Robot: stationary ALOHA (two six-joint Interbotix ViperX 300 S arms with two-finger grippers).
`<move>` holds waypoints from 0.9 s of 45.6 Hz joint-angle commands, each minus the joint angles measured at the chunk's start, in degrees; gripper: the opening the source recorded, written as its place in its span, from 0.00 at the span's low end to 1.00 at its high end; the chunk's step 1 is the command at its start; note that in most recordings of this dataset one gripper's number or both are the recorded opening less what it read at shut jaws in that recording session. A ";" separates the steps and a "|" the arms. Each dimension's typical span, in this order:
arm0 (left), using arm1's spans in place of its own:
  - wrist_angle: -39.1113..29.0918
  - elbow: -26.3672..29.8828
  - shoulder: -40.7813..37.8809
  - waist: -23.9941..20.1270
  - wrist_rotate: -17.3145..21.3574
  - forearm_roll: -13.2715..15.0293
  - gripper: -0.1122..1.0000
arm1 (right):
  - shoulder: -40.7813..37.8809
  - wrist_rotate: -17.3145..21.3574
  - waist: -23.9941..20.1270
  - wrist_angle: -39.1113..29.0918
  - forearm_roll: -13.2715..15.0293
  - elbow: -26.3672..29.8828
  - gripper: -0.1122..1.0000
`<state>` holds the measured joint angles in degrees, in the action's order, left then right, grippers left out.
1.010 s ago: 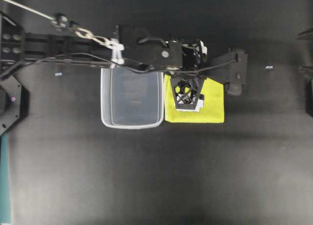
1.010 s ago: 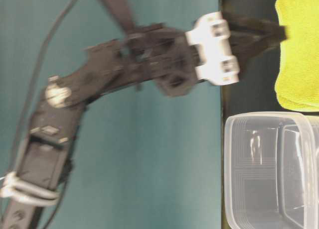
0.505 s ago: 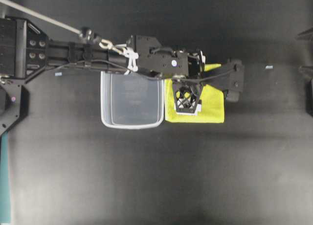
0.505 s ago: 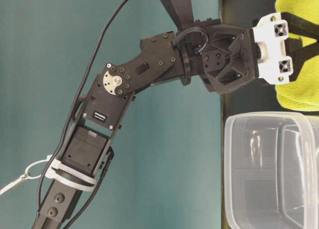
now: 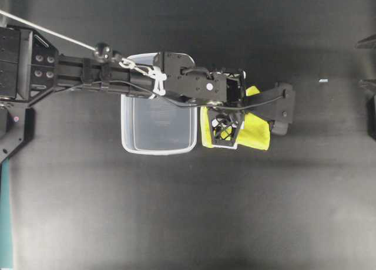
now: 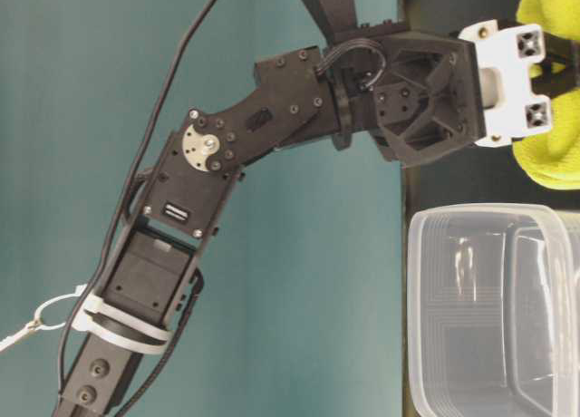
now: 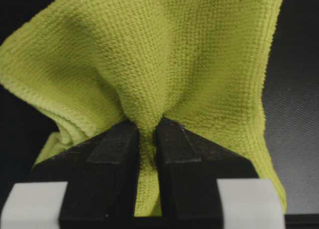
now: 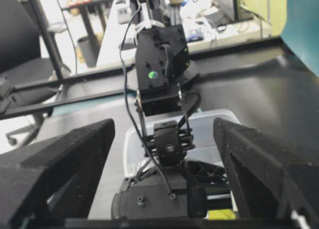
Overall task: Place the yellow towel into the container with the left arm.
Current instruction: 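Lift the towel and carry it left over the clear container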
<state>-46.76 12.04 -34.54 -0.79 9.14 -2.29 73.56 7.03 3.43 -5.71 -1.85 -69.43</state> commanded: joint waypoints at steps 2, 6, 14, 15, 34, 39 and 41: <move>-1.05 2.11 4.31 -0.35 -0.09 -0.18 0.16 | 0.18 0.00 0.09 0.35 0.09 0.70 0.79; -3.69 2.64 8.17 -0.26 -0.09 -0.18 0.17 | 0.53 0.00 0.26 0.26 0.09 0.70 0.80; -11.34 0.62 17.23 -1.23 -1.32 -0.18 0.17 | 0.62 0.00 0.35 0.18 0.09 0.53 0.79; -12.13 0.26 18.46 -1.49 -1.41 -0.18 0.16 | 0.62 0.00 0.35 0.35 0.09 0.53 0.79; -16.44 -15.82 36.65 -2.99 -0.79 -0.18 0.16 | 0.70 0.09 0.35 0.79 0.09 0.53 0.78; -15.03 -19.25 38.58 -2.55 -0.97 -0.18 0.16 | 0.70 0.09 0.35 0.97 0.09 0.44 0.78; -14.59 -19.95 38.94 -2.55 -1.14 -0.18 0.16 | 0.62 0.09 0.35 0.97 0.09 0.44 0.78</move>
<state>-62.40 -7.29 2.11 -3.69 8.17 -2.29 74.62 7.03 3.60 -5.36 -1.85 -69.52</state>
